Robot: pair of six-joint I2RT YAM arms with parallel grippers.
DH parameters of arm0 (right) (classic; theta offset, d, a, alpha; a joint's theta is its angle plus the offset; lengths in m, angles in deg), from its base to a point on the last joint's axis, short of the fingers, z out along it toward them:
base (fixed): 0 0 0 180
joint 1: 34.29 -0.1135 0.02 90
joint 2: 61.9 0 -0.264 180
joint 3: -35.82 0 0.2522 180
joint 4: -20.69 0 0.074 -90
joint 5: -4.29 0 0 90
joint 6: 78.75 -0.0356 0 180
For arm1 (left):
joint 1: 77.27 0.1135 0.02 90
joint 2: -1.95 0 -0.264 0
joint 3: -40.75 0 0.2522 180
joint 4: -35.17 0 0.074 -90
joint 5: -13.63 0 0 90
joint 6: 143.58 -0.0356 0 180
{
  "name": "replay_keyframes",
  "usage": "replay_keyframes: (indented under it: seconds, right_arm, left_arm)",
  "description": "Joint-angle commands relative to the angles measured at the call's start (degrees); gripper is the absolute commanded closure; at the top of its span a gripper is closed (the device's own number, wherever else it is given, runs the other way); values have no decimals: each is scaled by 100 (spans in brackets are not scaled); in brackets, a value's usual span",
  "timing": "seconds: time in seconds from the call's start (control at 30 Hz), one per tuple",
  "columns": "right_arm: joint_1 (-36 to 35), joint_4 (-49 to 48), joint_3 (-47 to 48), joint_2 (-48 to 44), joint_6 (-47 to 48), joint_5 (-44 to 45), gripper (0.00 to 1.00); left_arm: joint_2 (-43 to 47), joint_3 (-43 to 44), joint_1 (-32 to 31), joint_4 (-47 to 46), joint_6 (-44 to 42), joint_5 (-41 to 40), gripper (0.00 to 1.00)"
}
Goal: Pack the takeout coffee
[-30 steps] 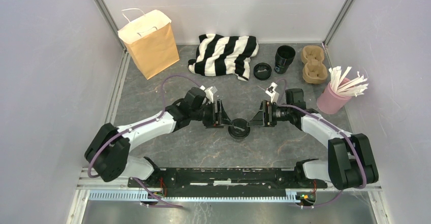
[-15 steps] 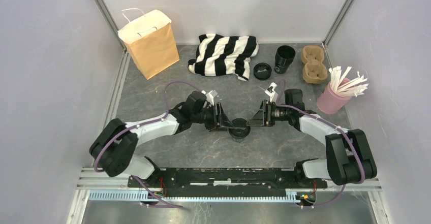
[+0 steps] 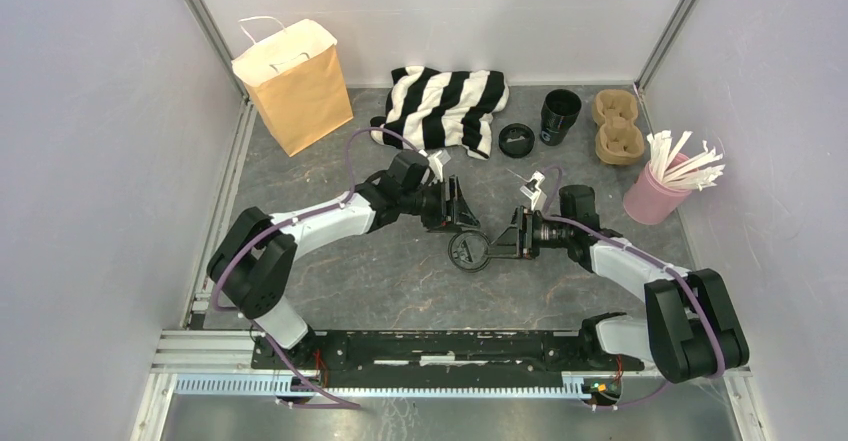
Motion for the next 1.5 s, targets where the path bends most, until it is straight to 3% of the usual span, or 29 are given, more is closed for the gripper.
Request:
replay_keyframes:
  seconds: [0.0, 0.27, 0.5, 0.7, 0.8, 1.0, 1.47]
  right_arm:
    - [-17, -202, 91, -48, 7, 14, 45]
    - [52, -31, 557, 443, 248, 52, 37]
    - [99, -12, 581, 638, 296, 164, 40]
    - [141, -167, 659, 842, 209, 158, 42]
    - [167, -235, 702, 956, 186, 145, 43]
    - [207, -310, 722, 1089, 171, 57, 43]
    - [255, -398, 764, 1198, 133, 26, 43]
  left_arm:
    - [20, 235, 36, 697, -614, -206, 31]
    - [252, 64, 186, 670, -556, -263, 20]
    - [177, 290, 201, 852, -588, -362, 19]
    - [856, -125, 401, 926, -501, -631, 19]
    - [1223, -621, 555, 504, -112, -352, 23]
    - [1105, -1283, 583, -636, 769, 251, 45]
    - [814, -1431, 583, -999, 1018, 360, 60]
